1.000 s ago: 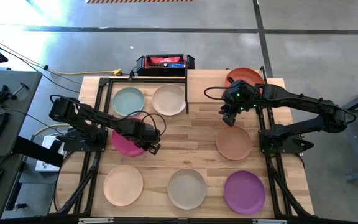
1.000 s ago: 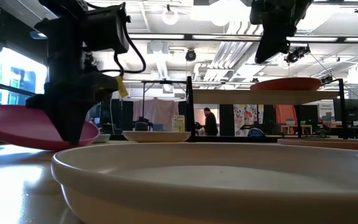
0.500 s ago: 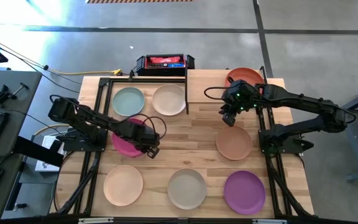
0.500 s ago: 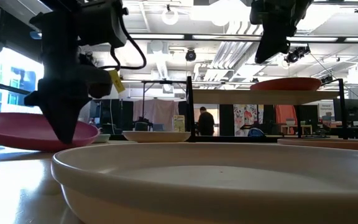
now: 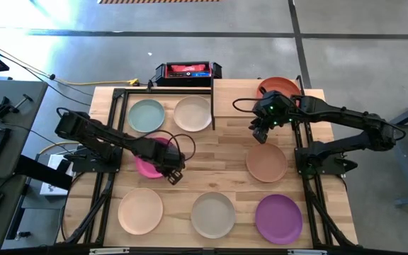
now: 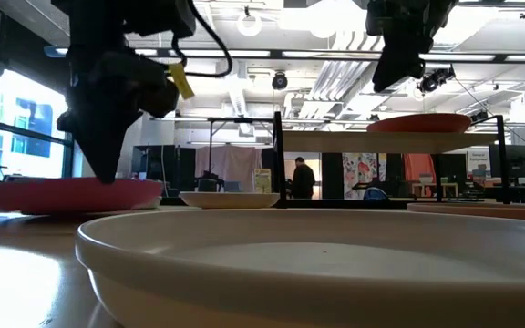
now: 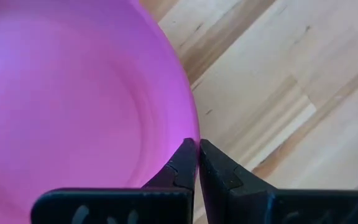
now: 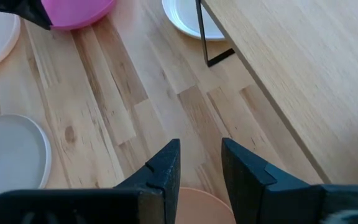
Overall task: Place and stack plates onto a shelf
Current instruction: Stack the pink plate on top of the orange plate on the shelf
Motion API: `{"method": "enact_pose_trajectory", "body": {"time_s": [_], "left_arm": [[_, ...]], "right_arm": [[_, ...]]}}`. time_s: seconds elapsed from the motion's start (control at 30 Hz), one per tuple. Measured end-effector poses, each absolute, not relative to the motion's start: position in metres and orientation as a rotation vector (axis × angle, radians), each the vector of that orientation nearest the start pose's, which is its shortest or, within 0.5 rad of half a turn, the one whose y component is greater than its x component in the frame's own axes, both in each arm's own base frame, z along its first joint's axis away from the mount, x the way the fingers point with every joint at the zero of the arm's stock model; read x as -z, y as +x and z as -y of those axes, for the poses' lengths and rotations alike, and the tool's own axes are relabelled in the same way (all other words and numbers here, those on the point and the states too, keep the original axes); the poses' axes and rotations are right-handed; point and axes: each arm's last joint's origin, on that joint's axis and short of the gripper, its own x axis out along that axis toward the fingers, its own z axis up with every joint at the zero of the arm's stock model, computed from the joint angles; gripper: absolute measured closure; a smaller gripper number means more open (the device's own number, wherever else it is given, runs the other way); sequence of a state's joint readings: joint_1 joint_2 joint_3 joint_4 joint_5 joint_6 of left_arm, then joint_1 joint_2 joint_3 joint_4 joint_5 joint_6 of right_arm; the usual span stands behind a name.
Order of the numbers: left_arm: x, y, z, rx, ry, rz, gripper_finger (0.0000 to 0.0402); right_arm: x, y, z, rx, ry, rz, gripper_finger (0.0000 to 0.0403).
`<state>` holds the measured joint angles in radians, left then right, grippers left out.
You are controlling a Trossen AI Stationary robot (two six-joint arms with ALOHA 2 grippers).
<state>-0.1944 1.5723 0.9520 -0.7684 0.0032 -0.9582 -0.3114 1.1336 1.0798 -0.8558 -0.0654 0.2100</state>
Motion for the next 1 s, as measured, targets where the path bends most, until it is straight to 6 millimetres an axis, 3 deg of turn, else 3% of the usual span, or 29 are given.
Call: {"method": "enact_pose_trajectory", "body": {"time_s": [0.47, 1.0], "left_arm": [[-0.205, 0.274, 0.078, -0.252, -0.377, -1.325, 0.0401], [-0.235, 0.271, 0.106, -0.057, -0.093, -1.328, 0.0401]], "right_arm": [[-0.315, 0.208, 0.061, 0.359, 0.609, -0.823, 0.0306], [-0.319, 0.218, 0.041, 0.388, 0.805, -0.745, 0.0306]]}}
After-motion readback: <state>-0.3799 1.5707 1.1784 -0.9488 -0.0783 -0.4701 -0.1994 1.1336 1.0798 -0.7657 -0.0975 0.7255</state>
